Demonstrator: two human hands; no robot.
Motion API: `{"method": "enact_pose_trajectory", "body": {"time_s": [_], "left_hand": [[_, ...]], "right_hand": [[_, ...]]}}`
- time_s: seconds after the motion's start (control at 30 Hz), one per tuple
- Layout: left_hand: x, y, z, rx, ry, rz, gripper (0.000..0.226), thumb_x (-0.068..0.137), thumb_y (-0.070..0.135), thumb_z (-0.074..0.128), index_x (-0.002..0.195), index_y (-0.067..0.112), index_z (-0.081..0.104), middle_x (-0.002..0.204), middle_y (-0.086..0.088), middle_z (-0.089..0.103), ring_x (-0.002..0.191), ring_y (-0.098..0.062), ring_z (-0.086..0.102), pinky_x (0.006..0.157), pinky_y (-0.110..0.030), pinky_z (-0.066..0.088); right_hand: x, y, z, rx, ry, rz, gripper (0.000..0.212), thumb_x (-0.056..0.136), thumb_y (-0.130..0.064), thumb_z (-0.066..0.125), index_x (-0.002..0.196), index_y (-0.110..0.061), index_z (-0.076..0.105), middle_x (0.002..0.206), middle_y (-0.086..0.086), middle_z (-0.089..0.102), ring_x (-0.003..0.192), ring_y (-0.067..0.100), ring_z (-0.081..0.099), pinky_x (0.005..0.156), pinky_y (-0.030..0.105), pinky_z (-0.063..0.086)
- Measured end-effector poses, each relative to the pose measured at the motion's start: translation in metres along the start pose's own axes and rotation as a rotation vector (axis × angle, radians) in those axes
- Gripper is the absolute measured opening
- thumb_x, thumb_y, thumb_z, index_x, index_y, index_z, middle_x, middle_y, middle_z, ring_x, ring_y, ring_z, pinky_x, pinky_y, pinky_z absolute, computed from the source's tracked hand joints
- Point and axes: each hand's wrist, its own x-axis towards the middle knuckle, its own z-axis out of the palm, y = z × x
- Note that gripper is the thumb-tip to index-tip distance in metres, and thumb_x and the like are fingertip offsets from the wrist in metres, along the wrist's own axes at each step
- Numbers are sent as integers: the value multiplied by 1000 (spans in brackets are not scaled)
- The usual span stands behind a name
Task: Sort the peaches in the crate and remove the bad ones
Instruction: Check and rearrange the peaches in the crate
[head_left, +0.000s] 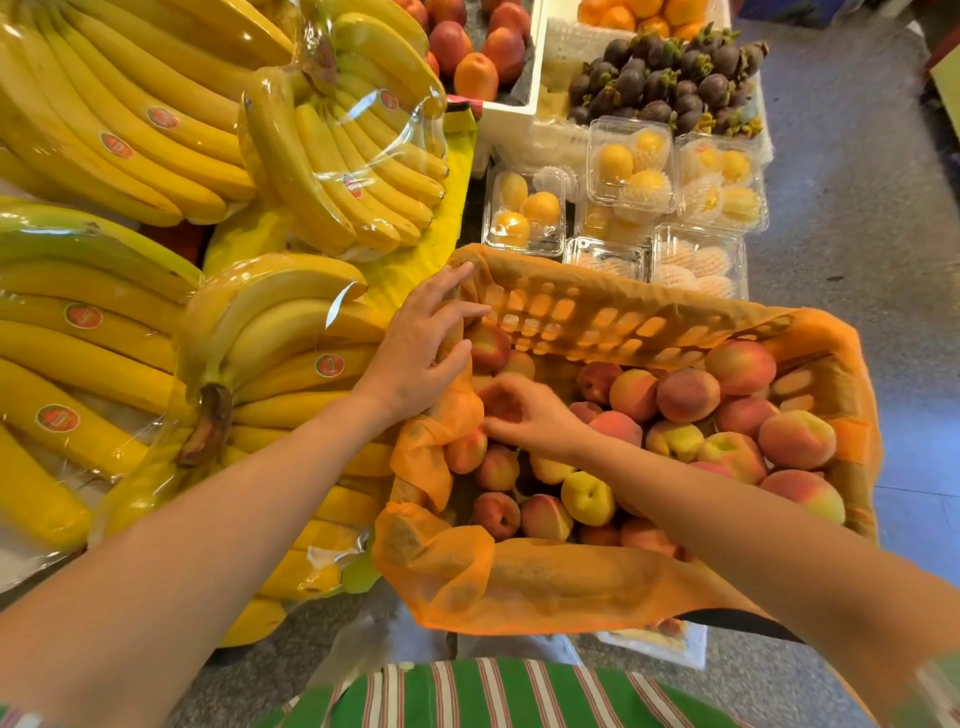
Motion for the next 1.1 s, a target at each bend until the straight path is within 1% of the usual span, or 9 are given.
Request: {"method": "enact_pose_trajectory", "body": {"time_s": [0.13, 0.23, 0.37, 0.47, 0.57, 0.7, 0.83, 0.93, 1.1], "left_hand": [[0, 1, 0, -22, 3, -2, 41, 87, 30, 45, 125, 20, 59, 155, -3, 30, 146, -19, 20, 118, -44, 21], [1, 1, 0, -34, 3, -11, 40, 87, 28, 46, 124, 20, 60, 154, -2, 30, 146, -19, 19, 118, -42, 20], [2, 0, 1, -48, 3, -19, 38, 88, 23, 49, 124, 20, 60, 154, -2, 30, 146, -18, 18, 118, -41, 19], [3, 1, 1, -61, 11, -21, 38, 87, 23, 48, 124, 20, 60, 154, -2, 31, 145, -19, 20, 118, -42, 20], [3, 2, 0, -68, 18, -28, 37, 87, 20, 50, 123, 20, 60, 153, -3, 31, 145, -18, 19, 118, -42, 20], [3, 2, 0, -58, 10, -28, 37, 87, 19, 51, 123, 20, 60, 154, -2, 30, 145, -18, 19, 118, -43, 21], [3, 2, -2, -9, 14, -26, 39, 87, 30, 48, 123, 23, 60, 154, -1, 31, 145, -18, 20, 116, -48, 23], [5, 7, -3, 182, -10, 56, 43, 82, 45, 52, 122, 29, 60, 151, 2, 37, 146, -18, 18, 115, -47, 16], [10, 34, 3, 366, -141, 196, 78, 65, 76, 55, 130, 32, 56, 122, 2, 63, 129, -17, 45, 111, -41, 11]], "right_hand": [[25, 8, -14, -89, 362, 174, 41, 86, -35, 69, 115, -9, 57, 107, 8, 62, 96, 24, 59, 80, 43, 51], [44, 8, -9, -38, 361, 275, 55, 83, -41, 70, 126, -12, 53, 118, 8, 62, 106, 24, 58, 86, 38, 50], [58, 5, 5, 15, 404, 368, 56, 78, -48, 70, 121, -15, 59, 107, 4, 67, 97, 21, 63, 72, 30, 48], [62, 0, 8, 12, 451, 439, 60, 73, -56, 70, 116, -17, 58, 104, 1, 65, 92, 20, 63, 71, 33, 52], [59, -3, 8, 35, 475, 441, 62, 71, -56, 72, 115, -17, 53, 102, 2, 65, 89, 21, 65, 72, 38, 57], [47, -2, 4, 99, 514, 390, 62, 67, -49, 79, 112, -14, 55, 97, 2, 65, 85, 18, 63, 68, 32, 52], [25, -1, -13, 291, 413, 434, 62, 78, -55, 71, 123, -16, 55, 106, -2, 64, 96, 15, 61, 79, 33, 53], [4, -9, -31, 626, 187, 488, 47, 94, -55, 46, 119, -19, 63, 83, -7, 65, 74, 9, 59, 67, 23, 46], [-18, -22, -50, 855, -64, 540, 66, 95, -66, 28, 115, -14, 63, 74, 6, 64, 55, 14, 52, 46, 18, 40]]}}
